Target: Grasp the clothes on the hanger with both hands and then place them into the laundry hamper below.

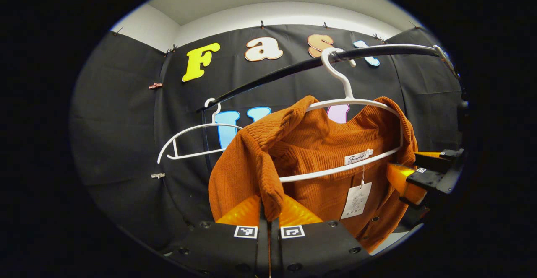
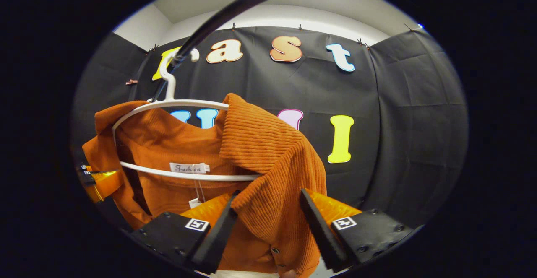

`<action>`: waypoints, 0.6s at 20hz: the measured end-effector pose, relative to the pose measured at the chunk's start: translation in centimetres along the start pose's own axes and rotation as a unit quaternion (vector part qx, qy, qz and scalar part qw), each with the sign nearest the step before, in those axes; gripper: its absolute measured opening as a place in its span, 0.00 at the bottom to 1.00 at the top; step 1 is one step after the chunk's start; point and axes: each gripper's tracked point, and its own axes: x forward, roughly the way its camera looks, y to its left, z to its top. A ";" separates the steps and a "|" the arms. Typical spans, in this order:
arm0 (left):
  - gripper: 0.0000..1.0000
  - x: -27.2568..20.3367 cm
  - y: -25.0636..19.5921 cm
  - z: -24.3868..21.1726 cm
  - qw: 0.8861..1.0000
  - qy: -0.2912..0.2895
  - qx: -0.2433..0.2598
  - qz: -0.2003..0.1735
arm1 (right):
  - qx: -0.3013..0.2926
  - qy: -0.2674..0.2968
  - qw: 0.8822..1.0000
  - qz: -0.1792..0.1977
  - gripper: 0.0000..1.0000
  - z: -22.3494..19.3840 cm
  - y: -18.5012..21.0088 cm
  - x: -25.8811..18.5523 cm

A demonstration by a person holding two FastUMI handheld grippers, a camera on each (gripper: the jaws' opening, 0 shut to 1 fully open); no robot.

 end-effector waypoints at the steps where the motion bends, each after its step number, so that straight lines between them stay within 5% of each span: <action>1: 0.06 0.1 0.1 0.0 1.000 0.001 0.001 0.000 | 0.007 0.002 1.000 0.011 0.81 -0.2 0.3 0.5; 5: 0.06 0.2 0.4 0.0 1.000 0.003 -0.002 -0.003 | 0.048 0.027 0.998 0.029 0.22 -0.6 0.0 1.4; 6: 0.06 0.3 0.4 0.1 1.000 0.001 -0.002 -0.005 | 0.066 0.038 0.996 0.038 0.13 -0.8 0.3 1.5; 12: 0.05 0.6 1.3 0.8 1.000 0.006 -0.005 0.002 | 0.135 0.130 0.977 0.106 0.05 -2.8 1.9 1.2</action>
